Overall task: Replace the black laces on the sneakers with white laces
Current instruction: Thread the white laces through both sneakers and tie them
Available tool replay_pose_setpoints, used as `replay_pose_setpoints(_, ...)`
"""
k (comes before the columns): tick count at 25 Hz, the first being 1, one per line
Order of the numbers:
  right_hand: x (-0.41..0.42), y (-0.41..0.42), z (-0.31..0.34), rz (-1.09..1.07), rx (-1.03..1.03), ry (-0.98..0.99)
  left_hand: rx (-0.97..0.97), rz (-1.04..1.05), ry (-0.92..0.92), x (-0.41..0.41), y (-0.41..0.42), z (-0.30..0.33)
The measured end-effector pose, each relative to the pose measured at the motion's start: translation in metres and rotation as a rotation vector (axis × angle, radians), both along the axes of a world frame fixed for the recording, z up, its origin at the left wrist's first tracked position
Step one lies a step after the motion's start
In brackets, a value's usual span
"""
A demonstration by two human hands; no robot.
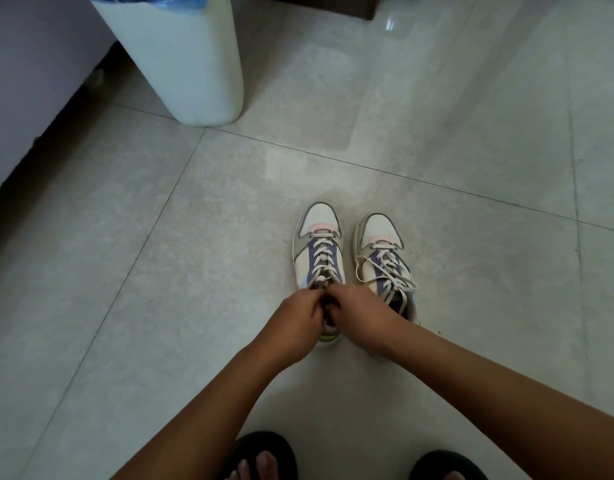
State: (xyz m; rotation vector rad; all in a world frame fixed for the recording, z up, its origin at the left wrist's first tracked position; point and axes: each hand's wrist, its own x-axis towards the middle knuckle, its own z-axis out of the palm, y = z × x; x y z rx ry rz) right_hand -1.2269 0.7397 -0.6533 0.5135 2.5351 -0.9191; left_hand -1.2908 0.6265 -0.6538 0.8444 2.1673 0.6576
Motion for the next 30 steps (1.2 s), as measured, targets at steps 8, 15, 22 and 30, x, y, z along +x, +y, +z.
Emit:
replay_pose_setpoints(8, 0.004, -0.001, -0.006, 0.094, 0.061, 0.032, -0.245, -0.294, 0.237, -0.009, 0.004, -0.001)
replay_pose_setpoints(15, 0.02, -0.003, -0.002, 0.085, -0.151, -0.063, -0.083, -0.175, 0.021, -0.021, -0.012, 0.014)
replay_pose_setpoints(22, 0.071, 0.067, 0.008, -0.358, 0.197, 0.291, -0.053, -0.392, 0.446, 0.009, -0.007, -0.007)
replay_pose_setpoints(30, 0.085, 0.039, -0.022, -0.401, -0.026, 0.119, -0.368, -0.133, 0.774, -0.013, 0.011, 0.006)
